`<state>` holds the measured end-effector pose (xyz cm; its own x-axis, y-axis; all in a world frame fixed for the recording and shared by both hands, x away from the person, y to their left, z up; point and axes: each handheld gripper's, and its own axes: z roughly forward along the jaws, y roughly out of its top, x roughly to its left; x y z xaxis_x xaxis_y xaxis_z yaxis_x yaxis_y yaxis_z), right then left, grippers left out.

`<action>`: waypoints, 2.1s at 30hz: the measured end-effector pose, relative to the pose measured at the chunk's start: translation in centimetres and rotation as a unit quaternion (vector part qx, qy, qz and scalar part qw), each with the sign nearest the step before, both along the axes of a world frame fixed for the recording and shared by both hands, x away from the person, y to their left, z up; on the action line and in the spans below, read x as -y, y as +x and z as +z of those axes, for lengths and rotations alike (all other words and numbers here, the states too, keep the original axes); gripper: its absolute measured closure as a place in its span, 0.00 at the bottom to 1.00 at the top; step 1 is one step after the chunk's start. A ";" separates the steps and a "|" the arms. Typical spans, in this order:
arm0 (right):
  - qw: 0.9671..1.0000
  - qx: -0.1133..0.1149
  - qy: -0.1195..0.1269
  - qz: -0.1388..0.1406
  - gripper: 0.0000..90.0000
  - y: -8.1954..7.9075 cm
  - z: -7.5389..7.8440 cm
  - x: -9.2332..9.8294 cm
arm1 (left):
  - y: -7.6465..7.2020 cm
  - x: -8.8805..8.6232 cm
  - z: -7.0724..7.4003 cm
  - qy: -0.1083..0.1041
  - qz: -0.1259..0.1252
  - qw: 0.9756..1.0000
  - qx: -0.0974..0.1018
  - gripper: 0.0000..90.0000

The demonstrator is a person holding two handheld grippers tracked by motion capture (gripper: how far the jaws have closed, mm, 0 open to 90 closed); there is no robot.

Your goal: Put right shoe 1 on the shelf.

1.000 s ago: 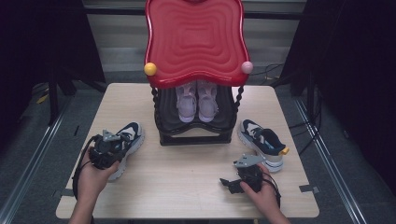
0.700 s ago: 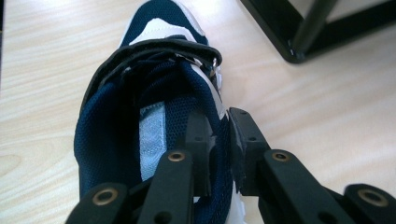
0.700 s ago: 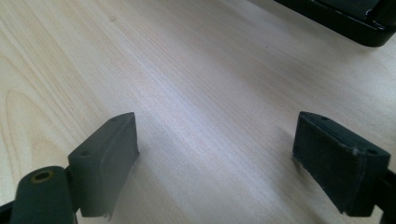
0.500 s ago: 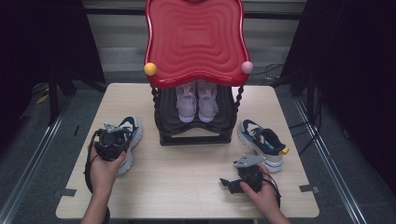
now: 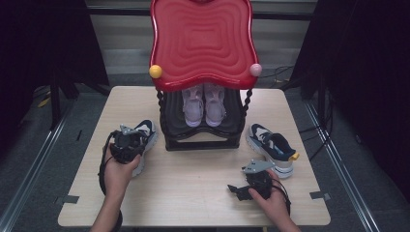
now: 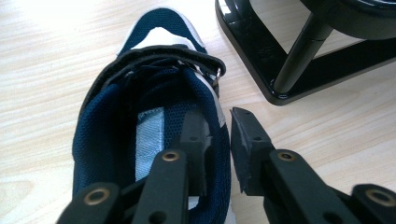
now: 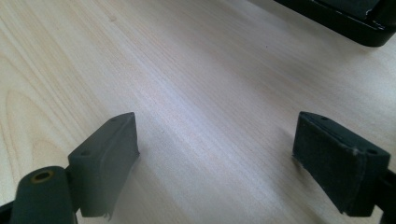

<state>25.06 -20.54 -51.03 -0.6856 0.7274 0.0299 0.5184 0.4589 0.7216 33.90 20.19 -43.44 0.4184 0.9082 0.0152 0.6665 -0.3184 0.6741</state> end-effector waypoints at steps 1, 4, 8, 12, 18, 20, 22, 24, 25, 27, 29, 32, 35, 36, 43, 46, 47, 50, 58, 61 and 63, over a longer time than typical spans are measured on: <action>1.000 0.000 0.000 0.000 0.15 0.0 0.0 0.0 | -0.1 0.0 0.1 0.001 -0.004 1.000 0.001 0.77; 1.000 0.000 0.000 0.000 0.15 0.0 0.0 0.0 | -0.3 -0.4 0.7 0.001 -0.014 1.000 0.010 0.65; 1.000 0.000 0.001 0.000 0.15 0.0 0.0 0.0 | -1.0 -1.2 1.5 -0.002 -0.025 0.999 0.022 0.57; 1.000 -0.001 0.000 -0.001 0.15 0.0 0.0 0.0 | -1.6 -2.0 1.9 0.006 -0.030 0.999 0.027 0.50; 1.000 0.000 0.000 0.000 0.15 0.0 0.0 0.0 | -2.3 -2.8 1.5 0.014 -0.039 0.999 0.009 0.49; 1.000 0.000 0.000 0.000 0.15 0.0 0.0 0.0 | -2.5 -2.8 1.5 0.004 -0.039 0.999 0.008 0.49; 1.000 -0.001 0.000 -0.001 0.15 0.0 0.0 0.0 | -2.7 -2.7 1.6 -0.007 -0.044 0.999 0.007 0.49; 1.000 0.000 0.000 0.000 0.15 0.0 0.0 0.0 | -2.8 -2.5 1.6 -0.011 -0.050 0.999 0.006 0.51; 1.000 0.000 0.000 0.000 0.15 0.0 0.0 0.0 | -2.8 -2.4 1.6 -0.008 -0.054 0.998 0.006 0.51; 1.000 0.000 0.000 0.000 0.15 0.0 0.0 0.0 | -2.8 -2.1 1.6 -0.005 -0.058 0.998 0.001 0.52; 1.000 0.000 0.000 0.000 0.15 0.0 0.0 0.0 | -2.6 -1.9 1.4 0.005 -0.065 0.998 -0.002 0.53; 1.000 0.000 0.000 0.000 0.15 0.0 0.0 0.0 | -2.3 -1.7 1.0 0.020 -0.073 0.997 -0.006 0.58; 1.000 0.000 0.000 0.000 0.15 0.0 0.0 0.0 | -2.0 -1.7 1.0 0.028 -0.074 0.997 -0.005 0.75; 1.000 0.000 0.000 0.000 0.15 0.0 0.0 0.0 | -2.0 -1.7 1.0 0.020 -0.072 0.997 -0.003 0.79; 1.000 -0.001 0.000 0.000 0.15 0.0 0.0 0.0 | -2.8 -0.9 1.3 -0.010 -0.105 0.994 -0.025 0.85; 1.000 0.000 0.000 0.000 0.15 0.0 0.0 0.0 | -3.5 -0.2 1.2 -0.018 -0.117 0.993 -0.024 0.85; 1.000 -0.001 0.000 -0.001 0.15 0.0 0.0 0.0 | -3.7 0.0 1.2 -0.023 -0.118 0.993 -0.022 0.85; 1.000 -0.001 0.000 -0.001 0.15 0.0 0.0 0.0 | -4.5 0.8 1.1 -0.034 -0.127 0.991 -0.020 0.85; 1.000 -0.001 0.000 -0.001 0.15 0.0 0.0 0.0 | -4.1 0.9 2.0 -0.026 -0.154 0.987 -0.034 0.67; 1.000 0.000 0.000 0.000 0.15 0.0 0.0 0.0 | -3.8 0.9 2.2 -0.010 -0.163 0.985 -0.051 0.57; 1.000 0.000 0.000 -0.001 0.15 0.0 0.0 0.0 | -3.4 0.8 2.3 -0.001 -0.175 0.982 -0.069 0.54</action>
<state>25.05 -20.53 -51.03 -0.6848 0.7281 0.0310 0.5196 0.4579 0.7213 30.47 19.42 -41.19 0.7036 0.7077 -0.0651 0.6008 -0.5433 0.5864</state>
